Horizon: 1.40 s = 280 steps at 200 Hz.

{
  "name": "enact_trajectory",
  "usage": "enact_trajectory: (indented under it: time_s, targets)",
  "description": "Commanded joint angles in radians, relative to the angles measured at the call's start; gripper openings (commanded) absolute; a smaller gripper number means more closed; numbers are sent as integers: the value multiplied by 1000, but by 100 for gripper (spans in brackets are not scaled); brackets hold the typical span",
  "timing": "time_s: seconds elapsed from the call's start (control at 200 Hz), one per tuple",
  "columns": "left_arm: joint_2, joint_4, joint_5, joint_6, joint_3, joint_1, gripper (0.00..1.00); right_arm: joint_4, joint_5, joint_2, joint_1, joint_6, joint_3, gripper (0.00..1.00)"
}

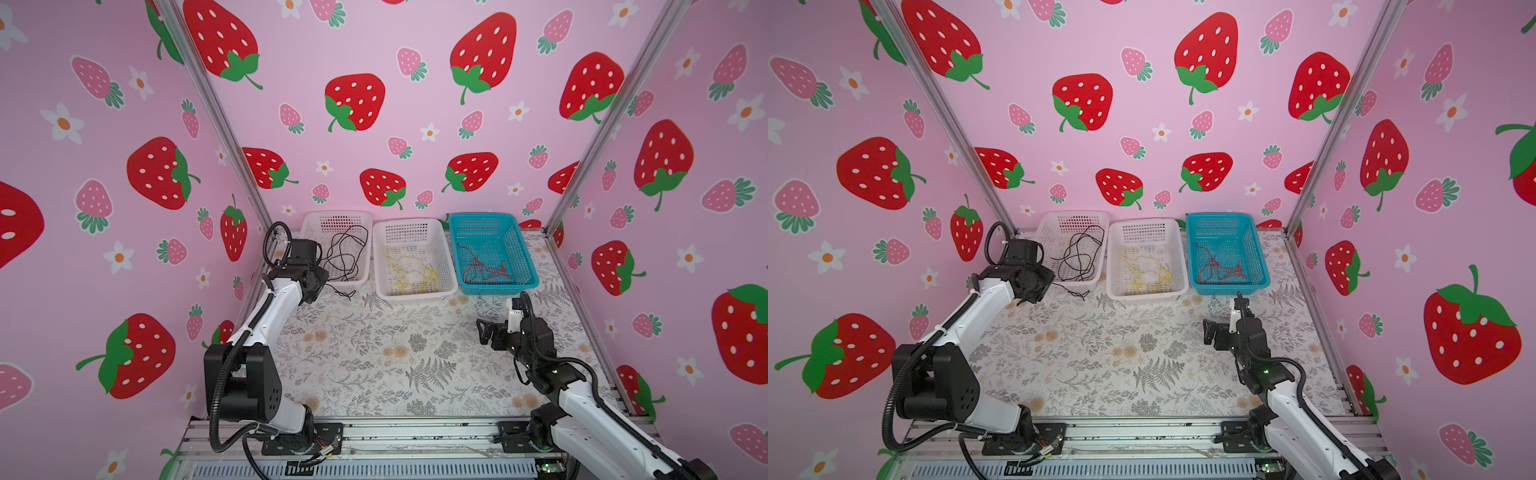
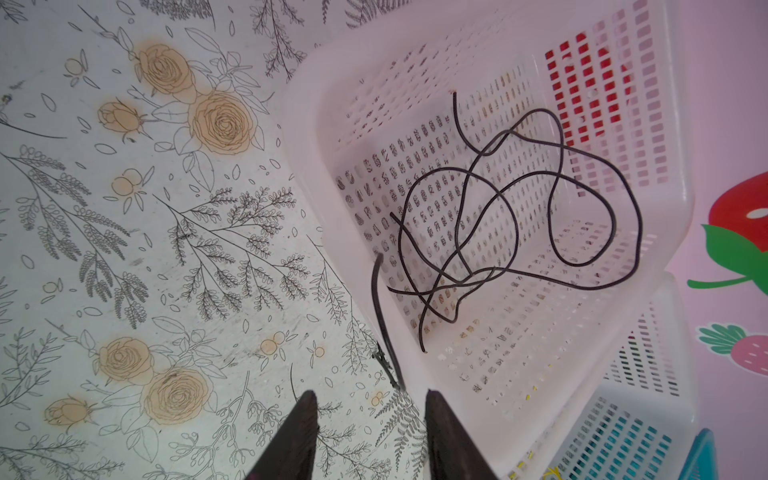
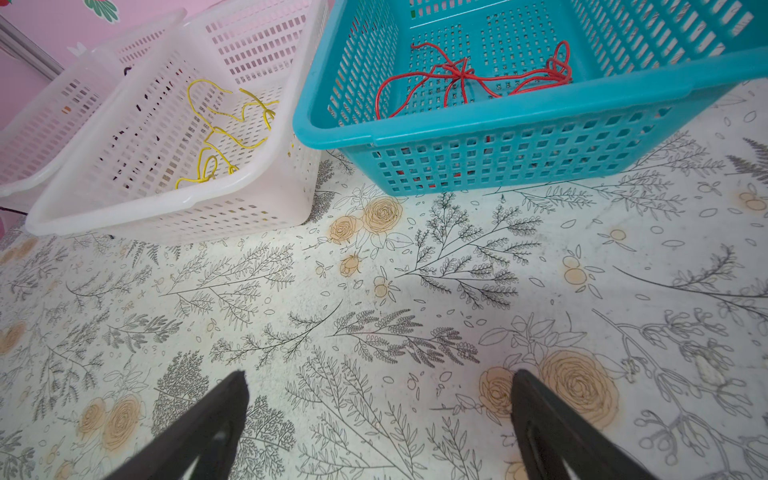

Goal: Untangle the cables

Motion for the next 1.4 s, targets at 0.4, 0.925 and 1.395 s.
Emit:
enact_trajectory:
  time_s: [0.4, 0.925, 1.395]
  targets:
    - [97, 14, -11, 10, 96, 19, 39, 25, -12, -3, 6, -7, -13, 99]
    - [157, 10, -16, 19, 127, 26, 31, 30, -21, -11, 8, -2, -19, 99]
    - [161, 3, -24, 32, 149, 27, 26, 31, -22, -18, 9, -1, -20, 99]
